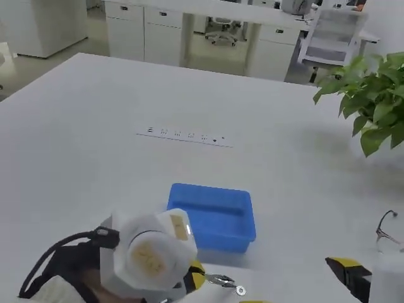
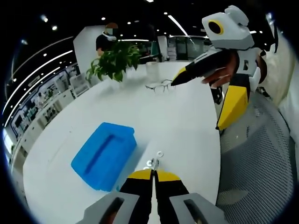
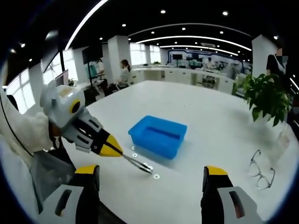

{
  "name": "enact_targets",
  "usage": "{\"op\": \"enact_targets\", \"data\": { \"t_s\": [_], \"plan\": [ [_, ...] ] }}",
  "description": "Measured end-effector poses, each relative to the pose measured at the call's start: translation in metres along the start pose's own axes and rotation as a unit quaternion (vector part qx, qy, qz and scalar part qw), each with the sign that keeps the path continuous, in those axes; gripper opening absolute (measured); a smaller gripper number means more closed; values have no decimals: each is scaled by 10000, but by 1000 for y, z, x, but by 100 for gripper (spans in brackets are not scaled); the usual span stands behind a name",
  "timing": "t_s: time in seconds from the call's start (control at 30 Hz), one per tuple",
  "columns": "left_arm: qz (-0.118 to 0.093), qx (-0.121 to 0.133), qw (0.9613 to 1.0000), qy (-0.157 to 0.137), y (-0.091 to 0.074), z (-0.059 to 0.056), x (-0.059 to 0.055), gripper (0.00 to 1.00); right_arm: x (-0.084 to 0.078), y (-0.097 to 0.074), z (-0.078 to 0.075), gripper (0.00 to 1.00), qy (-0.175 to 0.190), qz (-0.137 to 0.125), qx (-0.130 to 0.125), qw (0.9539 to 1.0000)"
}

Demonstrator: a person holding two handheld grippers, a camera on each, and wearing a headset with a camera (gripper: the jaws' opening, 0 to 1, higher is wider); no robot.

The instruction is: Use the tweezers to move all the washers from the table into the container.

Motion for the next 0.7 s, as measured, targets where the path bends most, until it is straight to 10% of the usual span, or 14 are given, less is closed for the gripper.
{"op": "enact_targets", "data": {
  "t_s": [0.33,0.7],
  "plan": [
    [-284,-8,9996,-81,-23,-2,22,0,2,2,29,74,-209,23,568,9982],
    [-504,-587,9961,432,-71,-22,70,0,26,11,83,38,-1027,73,1962,9751]
  ]
}}
Point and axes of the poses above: the centre of the closed fingertips' face, and the gripper's own axes: y roughly forward along the fingers, z roughly to its left, x roughly out of its top, the point moved 1 cm from there along -y, roughly backward along the fingers, and after that the axes turned 8 degrees about -z, right-handed, at the moved point
